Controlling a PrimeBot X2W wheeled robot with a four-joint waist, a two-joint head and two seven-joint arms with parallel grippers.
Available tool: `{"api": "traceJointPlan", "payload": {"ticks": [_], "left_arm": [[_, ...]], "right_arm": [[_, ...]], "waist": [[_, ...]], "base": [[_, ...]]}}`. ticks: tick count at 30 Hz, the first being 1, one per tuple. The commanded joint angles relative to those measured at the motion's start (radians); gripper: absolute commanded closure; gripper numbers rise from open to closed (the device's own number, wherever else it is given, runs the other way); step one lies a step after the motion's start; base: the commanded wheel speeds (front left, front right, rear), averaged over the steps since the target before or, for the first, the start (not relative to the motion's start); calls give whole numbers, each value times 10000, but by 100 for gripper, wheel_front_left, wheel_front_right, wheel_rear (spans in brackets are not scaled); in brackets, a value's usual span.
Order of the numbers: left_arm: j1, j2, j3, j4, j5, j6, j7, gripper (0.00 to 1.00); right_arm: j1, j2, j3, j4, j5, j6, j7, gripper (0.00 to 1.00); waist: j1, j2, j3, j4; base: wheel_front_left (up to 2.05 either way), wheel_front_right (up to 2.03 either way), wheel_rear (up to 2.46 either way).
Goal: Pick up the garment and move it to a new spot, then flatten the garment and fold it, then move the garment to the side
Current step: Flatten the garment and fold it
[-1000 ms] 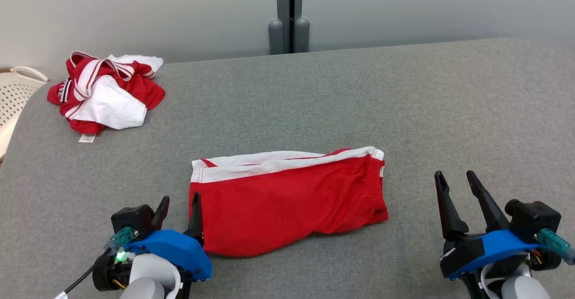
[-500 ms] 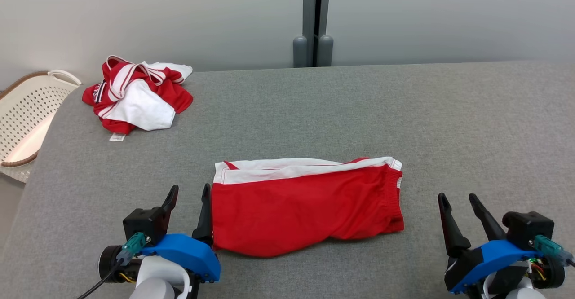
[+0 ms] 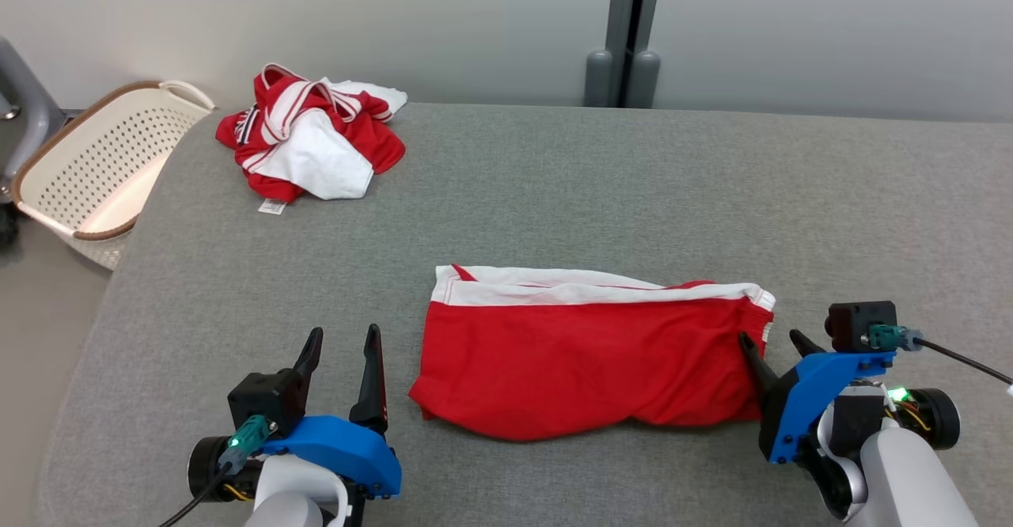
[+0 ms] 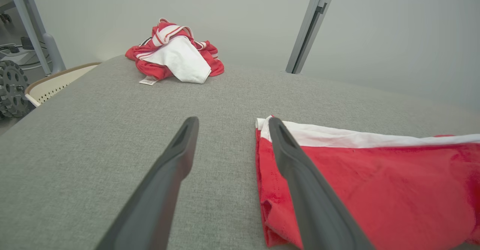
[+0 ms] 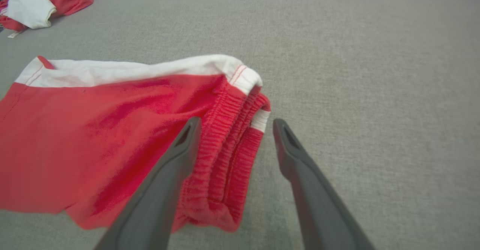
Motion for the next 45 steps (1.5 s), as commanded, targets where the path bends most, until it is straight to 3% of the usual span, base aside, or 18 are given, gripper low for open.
{"api": "traceJointPlan", "payload": {"ticks": [1, 14, 15, 19, 25, 36, 45], "left_arm": [[-148, -17, 23, 32, -13, 25, -81, 0], [-163, -67, -107, 332, -105, -28, -206, 0], [-165, -53, -114, 342, -108, -29, -210, 0], [-183, 13, -146, 376, -102, -28, -185, 0], [-76, 97, -201, 327, -106, 22, -117, 0], [181, 100, -366, -190, -149, 146, 88, 0], [119, 116, -481, -350, -194, 200, 172, 0]], "right_arm": [[-240, -55, -129, 369, -113, 5, 180, 0], [-1140, -20, -1026, 3048, -122, 5, 1084, 3], [-1189, -14, -1001, 3182, -25, 5, 1084, 40], [-1424, -6, -756, 3622, 294, 3, 1034, 100], [-1626, -322, -335, 3819, 1084, 2, 1028, 100], [-969, -2305, -370, 2846, 2047, 3, 1776, 100], [-429, -1810, -243, 778, 4081, 5, 2718, 100]], "waist": [[-1, -1, 103, 210], [-1, -1, 63, 676], [-1, -1, 61, 667], [-1, -1, 33, 553], [-1, -1, -164, 203], [-1, -1, -373, -549], [-1, -1, -243, -625]], "base": [[0, 0, 0], [0, 0, 0], [0, 0, 0], [0, 0, 0], [0, 0, 0], [0, 0, 0], [0, 0, 0]]}}
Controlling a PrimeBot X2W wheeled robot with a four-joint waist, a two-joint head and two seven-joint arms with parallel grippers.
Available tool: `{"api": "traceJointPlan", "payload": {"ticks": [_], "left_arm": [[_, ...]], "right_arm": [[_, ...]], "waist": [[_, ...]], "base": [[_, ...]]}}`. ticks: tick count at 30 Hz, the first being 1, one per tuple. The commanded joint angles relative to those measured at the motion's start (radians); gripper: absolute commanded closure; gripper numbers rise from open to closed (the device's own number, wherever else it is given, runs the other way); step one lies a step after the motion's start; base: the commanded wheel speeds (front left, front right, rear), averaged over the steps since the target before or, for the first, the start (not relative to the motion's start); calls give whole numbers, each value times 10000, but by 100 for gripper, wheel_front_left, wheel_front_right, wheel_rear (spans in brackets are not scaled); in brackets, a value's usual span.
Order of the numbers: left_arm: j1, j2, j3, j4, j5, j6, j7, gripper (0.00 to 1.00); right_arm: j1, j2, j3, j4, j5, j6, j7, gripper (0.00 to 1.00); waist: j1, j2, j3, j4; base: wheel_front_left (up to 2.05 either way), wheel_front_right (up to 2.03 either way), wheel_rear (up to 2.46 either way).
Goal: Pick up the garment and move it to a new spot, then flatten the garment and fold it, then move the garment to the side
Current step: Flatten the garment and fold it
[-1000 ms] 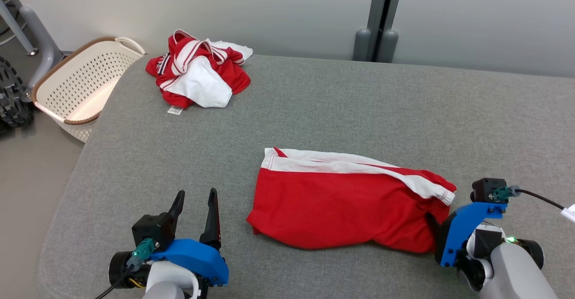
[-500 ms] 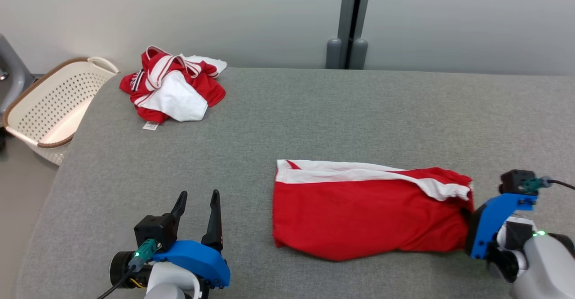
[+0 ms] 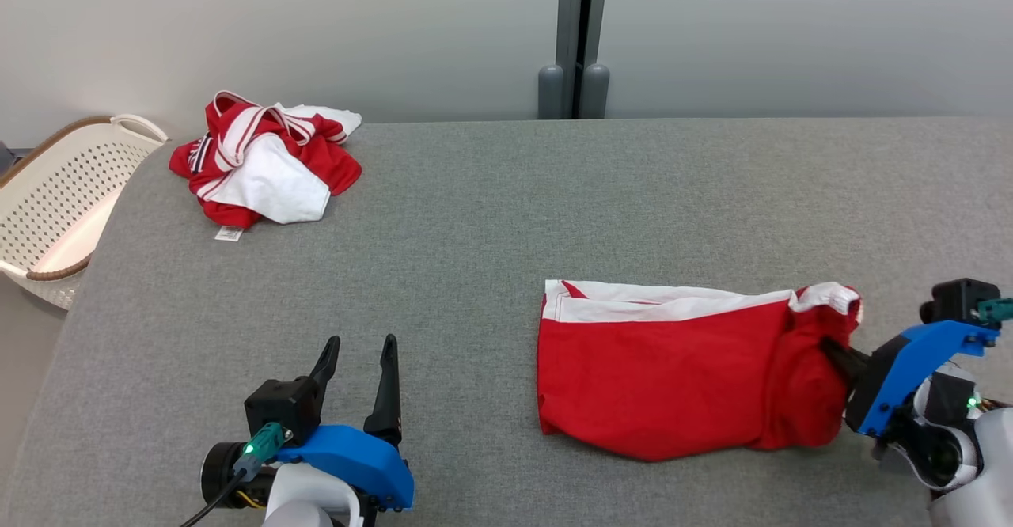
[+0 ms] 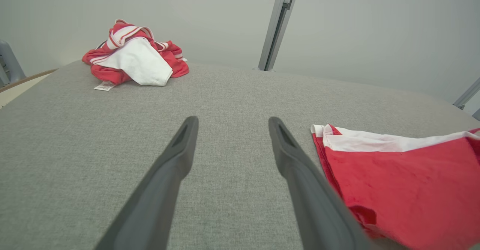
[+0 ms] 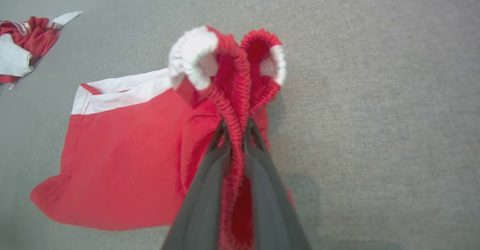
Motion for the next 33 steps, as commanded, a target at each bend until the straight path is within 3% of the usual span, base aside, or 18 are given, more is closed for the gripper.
{"api": "traceJointPlan", "payload": {"ticks": [1, 11, 23, 24, 25, 26, 33], "left_arm": [[-43, 60, -27, -40, -65, 79, 28, 0], [-187, 48, -75, -100, -70, 95, 17, 0], [-473, -202, -230, 123, -145, -19, -144, 0], [-485, -225, -243, 153, -141, -27, -163, 0], [-498, -243, -264, 185, -150, -41, -177, 0], [-513, -255, -275, 212, -152, -52, -187, 0], [-598, -287, -294, 373, -201, -38, -300, 0]], "right_arm": [[290, 173, 283, -733, 460, 5, 294, 100], [695, 1069, 1232, -3024, 1598, 5, 1136, 100], [-335, 1880, 1695, -1187, 724, 6, 397, 100], [-438, 1907, 1700, -968, 650, 5, 274, 77], [-513, 1925, 1736, -769, 596, 6, 177, 29], [-604, 1943, 1801, -617, 560, 6, 80, 0], [-907, 1963, 2688, -534, 1580, 6, -441, 0]], "waist": [[0, -1, 10, 67], [0, -1, 119, 500], [0, -1, 414, 1285], [0, -1, 429, 1329], [0, -1, 437, 1368], [0, -1, 444, 1399], [0, -1, 407, 1337]], "base": [[0, 0, 0], [0, 0, 0], [0, 0, 0], [0, 0, 0], [0, 0, 0], [0, 0, 0], [0, 0, 0]]}}
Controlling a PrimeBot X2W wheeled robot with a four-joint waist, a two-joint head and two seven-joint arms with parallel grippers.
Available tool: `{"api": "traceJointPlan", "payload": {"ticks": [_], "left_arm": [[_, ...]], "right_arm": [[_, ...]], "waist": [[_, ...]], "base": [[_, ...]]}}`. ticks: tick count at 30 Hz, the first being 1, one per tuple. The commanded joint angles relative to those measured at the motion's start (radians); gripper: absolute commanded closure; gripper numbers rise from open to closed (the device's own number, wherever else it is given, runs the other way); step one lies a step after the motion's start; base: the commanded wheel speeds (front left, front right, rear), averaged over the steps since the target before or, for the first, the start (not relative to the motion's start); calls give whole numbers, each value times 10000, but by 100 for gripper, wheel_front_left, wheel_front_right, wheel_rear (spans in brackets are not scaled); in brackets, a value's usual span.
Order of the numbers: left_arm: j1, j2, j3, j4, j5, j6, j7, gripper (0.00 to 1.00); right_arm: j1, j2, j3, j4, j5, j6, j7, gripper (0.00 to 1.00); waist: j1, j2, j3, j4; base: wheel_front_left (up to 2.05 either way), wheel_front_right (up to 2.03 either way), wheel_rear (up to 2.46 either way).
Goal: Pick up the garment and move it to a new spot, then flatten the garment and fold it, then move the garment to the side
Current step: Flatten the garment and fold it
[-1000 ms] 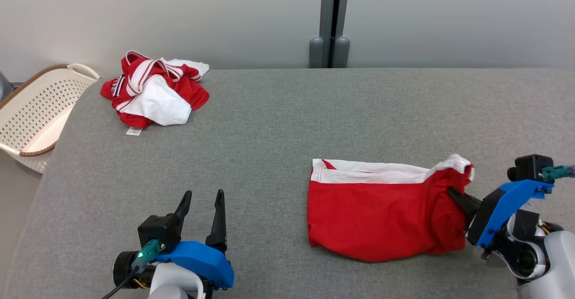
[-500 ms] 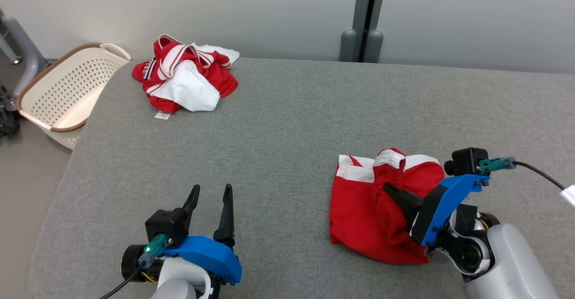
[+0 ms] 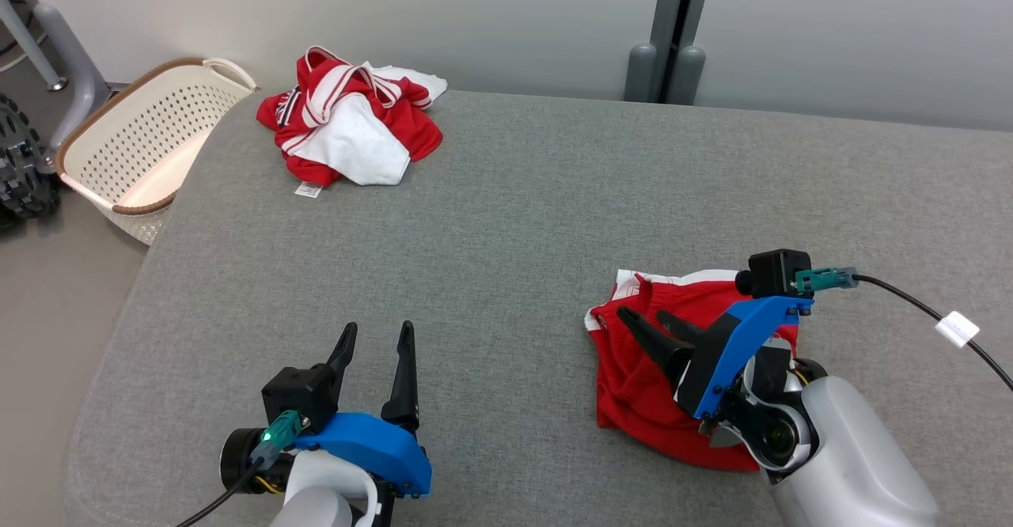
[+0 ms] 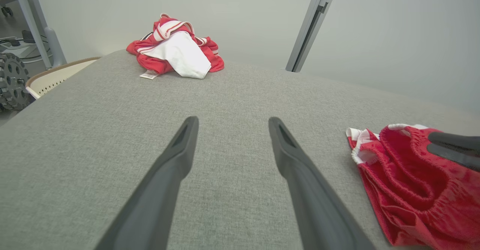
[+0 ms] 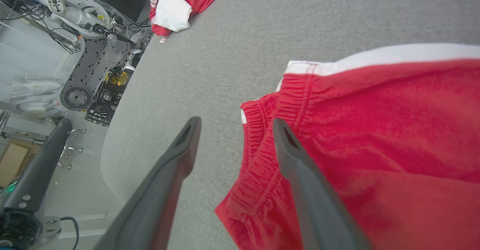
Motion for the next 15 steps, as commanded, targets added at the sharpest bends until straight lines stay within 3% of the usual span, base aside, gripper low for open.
{"api": "traceJointPlan", "payload": {"ticks": [1, 7, 15], "left_arm": [[-199, -22, -13, 26, -26, -18, -79, 0], [-265, -65, -37, 21, -23, -42, -211, 0], [-326, -185, 195, 73, -150, -69, -412, 0]], "right_arm": [[-132, -13, 124, -109, 94, 7, -232, 0], [-70, -14, 153, -504, -332, 7, -1436, 0], [777, -562, -521, -1220, -2345, 7, -3907, 0]], "waist": [[0, 0, -35, -91], [0, 0, -145, -502], [0, 0, -452, -1142]], "base": [[0, 0, 0], [0, 0, 0], [0, 0, 0]]}}
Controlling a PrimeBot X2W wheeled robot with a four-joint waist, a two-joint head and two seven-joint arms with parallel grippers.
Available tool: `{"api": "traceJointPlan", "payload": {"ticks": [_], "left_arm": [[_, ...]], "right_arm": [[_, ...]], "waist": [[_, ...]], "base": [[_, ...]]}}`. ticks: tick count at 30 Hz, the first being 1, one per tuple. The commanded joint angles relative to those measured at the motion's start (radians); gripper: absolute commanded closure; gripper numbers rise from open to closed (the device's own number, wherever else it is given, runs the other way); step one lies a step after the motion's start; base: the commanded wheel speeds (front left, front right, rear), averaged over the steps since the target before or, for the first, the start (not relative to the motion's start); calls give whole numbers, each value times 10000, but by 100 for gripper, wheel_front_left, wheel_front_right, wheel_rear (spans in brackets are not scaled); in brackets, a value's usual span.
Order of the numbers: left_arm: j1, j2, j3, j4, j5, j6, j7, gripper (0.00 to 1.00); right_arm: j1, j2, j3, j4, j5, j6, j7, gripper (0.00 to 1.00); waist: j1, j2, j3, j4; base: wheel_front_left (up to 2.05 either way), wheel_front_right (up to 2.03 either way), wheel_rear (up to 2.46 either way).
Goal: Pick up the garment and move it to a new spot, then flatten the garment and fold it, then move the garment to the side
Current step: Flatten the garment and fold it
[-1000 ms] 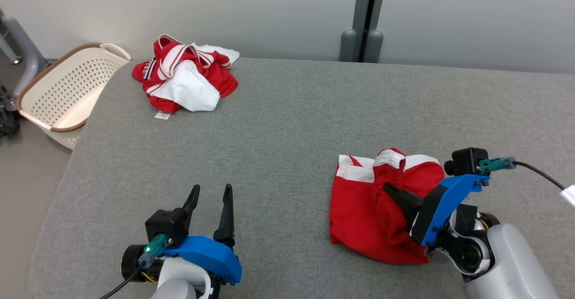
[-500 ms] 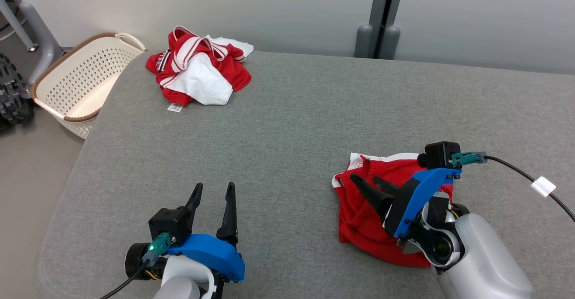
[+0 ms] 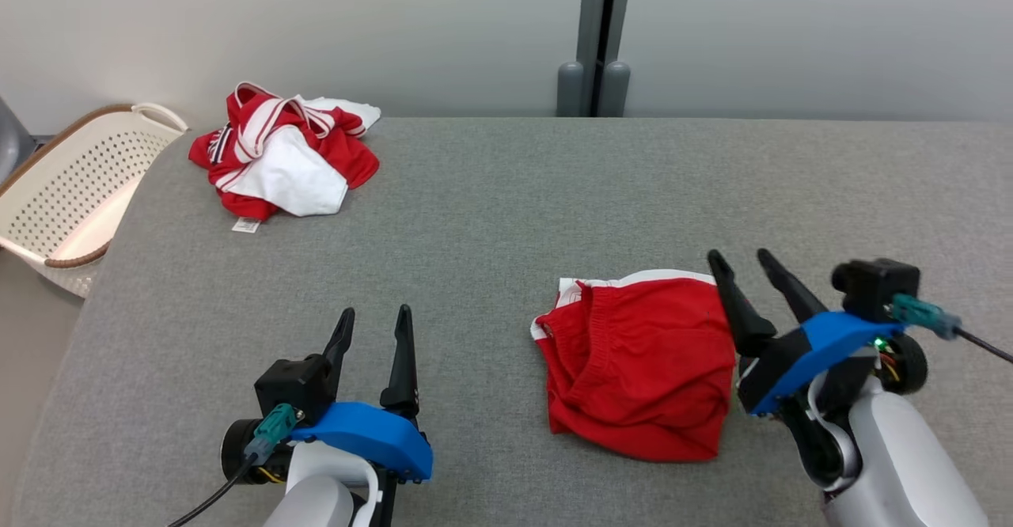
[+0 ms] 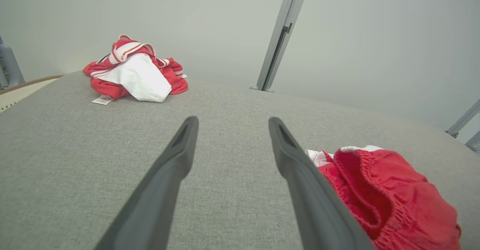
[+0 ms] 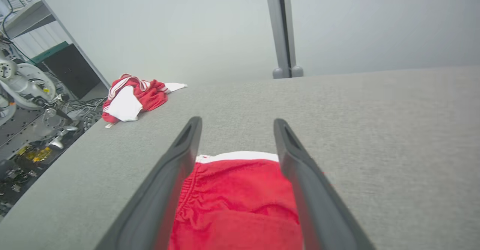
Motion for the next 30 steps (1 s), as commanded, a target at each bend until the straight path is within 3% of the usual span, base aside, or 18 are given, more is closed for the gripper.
{"api": "traceJointPlan", "payload": {"ticks": [1, 14, 30], "left_arm": [[-123, -7, 125, 44, -19, -47, -91, 0], [1046, 96, 797, -65, 223, -75, -230, 0], [1909, 198, 1093, -494, 499, -148, -236, 0]], "right_arm": [[371, -41, -312, -119, -359, 5, -475, 0], [2716, 456, -1951, -1099, -2558, 5, -2417, 0], [3546, 490, -1747, -1386, -1790, 5, -2440, 0]], "waist": [[0, 1, -170, -209], [0, 1, -801, -732], [0, 1, -1044, -586]], "base": [[0, 0, 0], [0, 0, 0], [0, 0, 0]]}}
